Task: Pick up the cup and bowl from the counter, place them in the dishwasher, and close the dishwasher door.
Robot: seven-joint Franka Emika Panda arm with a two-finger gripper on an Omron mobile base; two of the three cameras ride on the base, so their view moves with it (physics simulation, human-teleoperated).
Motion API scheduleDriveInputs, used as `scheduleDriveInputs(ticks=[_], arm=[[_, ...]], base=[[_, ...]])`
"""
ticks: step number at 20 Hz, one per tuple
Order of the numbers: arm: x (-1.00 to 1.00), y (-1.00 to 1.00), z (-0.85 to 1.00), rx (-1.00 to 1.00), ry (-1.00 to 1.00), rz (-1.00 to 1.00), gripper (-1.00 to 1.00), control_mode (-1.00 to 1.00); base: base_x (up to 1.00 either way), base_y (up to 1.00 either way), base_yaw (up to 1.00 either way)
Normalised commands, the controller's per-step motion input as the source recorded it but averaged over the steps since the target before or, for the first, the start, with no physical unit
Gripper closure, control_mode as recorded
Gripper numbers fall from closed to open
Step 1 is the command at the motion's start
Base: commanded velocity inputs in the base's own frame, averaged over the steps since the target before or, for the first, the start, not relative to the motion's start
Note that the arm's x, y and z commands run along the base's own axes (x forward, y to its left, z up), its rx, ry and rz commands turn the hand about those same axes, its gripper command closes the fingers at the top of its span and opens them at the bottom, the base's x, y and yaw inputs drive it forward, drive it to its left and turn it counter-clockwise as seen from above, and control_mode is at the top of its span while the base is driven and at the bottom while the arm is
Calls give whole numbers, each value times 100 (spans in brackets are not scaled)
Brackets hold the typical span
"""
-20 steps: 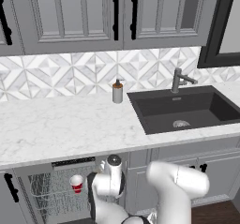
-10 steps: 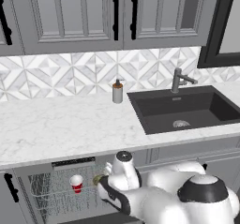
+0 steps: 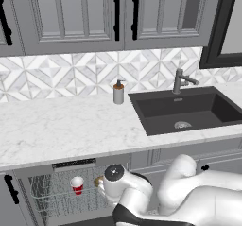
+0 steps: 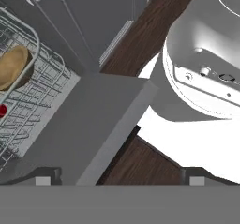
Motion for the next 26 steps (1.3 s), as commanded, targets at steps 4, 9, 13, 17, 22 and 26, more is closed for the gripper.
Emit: scheduleDriveInputs(ticks=[4, 9, 13, 17, 22, 26], arm=[[-100, -6, 43, -5, 2, 19, -100, -100], [-100, -2, 53, 0, 12, 17, -100, -100], [-100, 9, 35, 2, 9, 12, -100, -100], [-100, 30, 69, 0, 10, 19, -100, -100], [-100, 15, 53, -14, 1, 19, -100, -100], [-100, 20, 6, -18, -4, 18, -100, -100]], base=[[0, 0, 0], [0, 0, 0], [0, 0, 0], [0, 0, 0], [0, 0, 0], [0, 0, 0]])
